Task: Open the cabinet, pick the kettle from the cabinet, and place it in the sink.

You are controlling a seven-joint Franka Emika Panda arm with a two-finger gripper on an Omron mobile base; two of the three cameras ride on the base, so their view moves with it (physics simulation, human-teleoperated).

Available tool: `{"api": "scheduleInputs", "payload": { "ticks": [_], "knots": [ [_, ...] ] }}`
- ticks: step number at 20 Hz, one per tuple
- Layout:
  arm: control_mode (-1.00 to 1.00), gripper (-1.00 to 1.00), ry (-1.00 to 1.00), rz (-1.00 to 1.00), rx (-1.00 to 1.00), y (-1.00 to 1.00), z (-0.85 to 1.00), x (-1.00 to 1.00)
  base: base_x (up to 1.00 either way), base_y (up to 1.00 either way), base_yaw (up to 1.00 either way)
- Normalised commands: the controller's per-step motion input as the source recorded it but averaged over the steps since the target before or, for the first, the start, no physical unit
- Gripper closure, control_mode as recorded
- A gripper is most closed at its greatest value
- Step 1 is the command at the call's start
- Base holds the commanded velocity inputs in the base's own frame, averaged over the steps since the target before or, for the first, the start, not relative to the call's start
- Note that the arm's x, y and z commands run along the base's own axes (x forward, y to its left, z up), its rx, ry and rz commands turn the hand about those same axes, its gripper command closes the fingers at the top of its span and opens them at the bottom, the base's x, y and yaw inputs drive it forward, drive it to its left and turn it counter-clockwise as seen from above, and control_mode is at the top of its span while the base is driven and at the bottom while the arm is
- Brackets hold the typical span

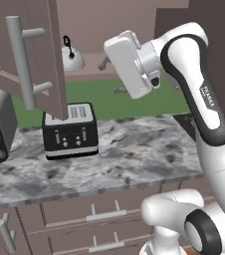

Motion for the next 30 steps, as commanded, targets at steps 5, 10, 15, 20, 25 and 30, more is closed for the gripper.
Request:
{"api": "scheduleInputs", "payload": {
  "ticks": [5,10,15,20,25,30],
  "knots": [
    [-1.0,-1.0,-0.07,0.01,0.0,0.42,-0.02,0.29,0.0,0.0,0.0],
    [-1.0,-1.0,-0.1,0.0,0.0,0.45,-0.03,0.24,0.0,0.0,0.0],
    [-1.0,-1.0,-0.07,0.0,0.04,0.42,-0.01,0.23,0.0,0.0,0.0],
    [-1.0,-1.0,-0.02,0.01,0.07,0.43,-0.07,0.2,0.0,0.0,0.0],
    [-1.0,-1.0,0.0,0.02,0.1,0.38,-0.05,0.19,0.0,0.0,0.0],
    [-1.0,-1.0,0.0,0.06,0.09,0.34,-0.01,0.12,0.0,0.0,0.0]
  ]
}}
